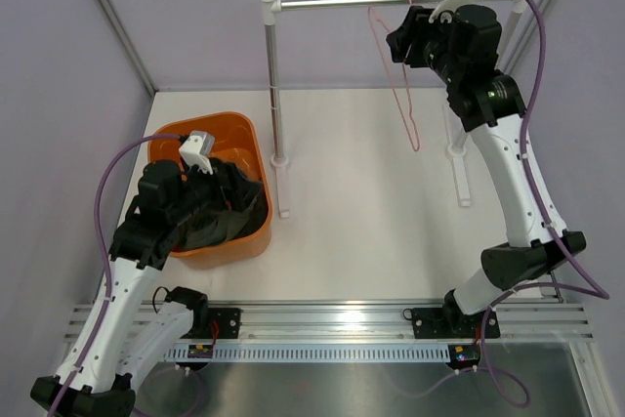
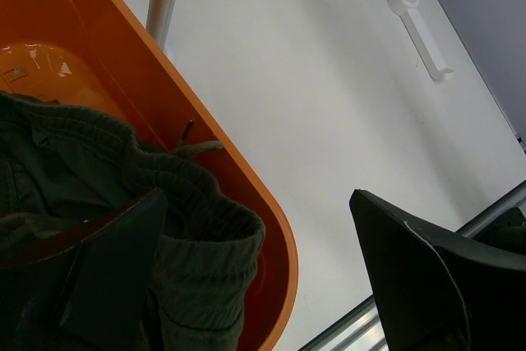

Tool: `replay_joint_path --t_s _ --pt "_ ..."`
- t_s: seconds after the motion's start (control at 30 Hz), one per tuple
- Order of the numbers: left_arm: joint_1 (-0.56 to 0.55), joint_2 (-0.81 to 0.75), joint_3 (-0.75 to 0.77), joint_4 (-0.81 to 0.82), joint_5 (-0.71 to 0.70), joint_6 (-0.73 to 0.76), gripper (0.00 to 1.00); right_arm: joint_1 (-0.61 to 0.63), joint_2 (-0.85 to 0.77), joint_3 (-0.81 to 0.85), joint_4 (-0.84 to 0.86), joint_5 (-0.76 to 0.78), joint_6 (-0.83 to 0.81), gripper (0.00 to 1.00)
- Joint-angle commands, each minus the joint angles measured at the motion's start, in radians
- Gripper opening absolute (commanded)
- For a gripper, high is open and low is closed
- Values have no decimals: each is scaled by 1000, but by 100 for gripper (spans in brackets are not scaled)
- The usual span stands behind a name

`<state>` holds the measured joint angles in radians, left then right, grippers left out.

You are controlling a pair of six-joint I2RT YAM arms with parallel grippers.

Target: Remove the shorts from the hanger

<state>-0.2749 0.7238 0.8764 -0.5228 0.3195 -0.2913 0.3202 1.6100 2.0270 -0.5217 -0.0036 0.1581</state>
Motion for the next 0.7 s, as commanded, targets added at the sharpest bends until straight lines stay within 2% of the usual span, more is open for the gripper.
replay_joint_path --t_s 0.0,0.57,0.67 --pt "-3 2 -1 43 -19 11 99 -7 -105 -30 15 48 23 59" --pt "-3 3 -4 40 -37 9 99 -7 -525 -437 29 114 123 77" --pt "-3 6 -4 43 -34 9 99 -7 -607 -543 55 91 141 89"
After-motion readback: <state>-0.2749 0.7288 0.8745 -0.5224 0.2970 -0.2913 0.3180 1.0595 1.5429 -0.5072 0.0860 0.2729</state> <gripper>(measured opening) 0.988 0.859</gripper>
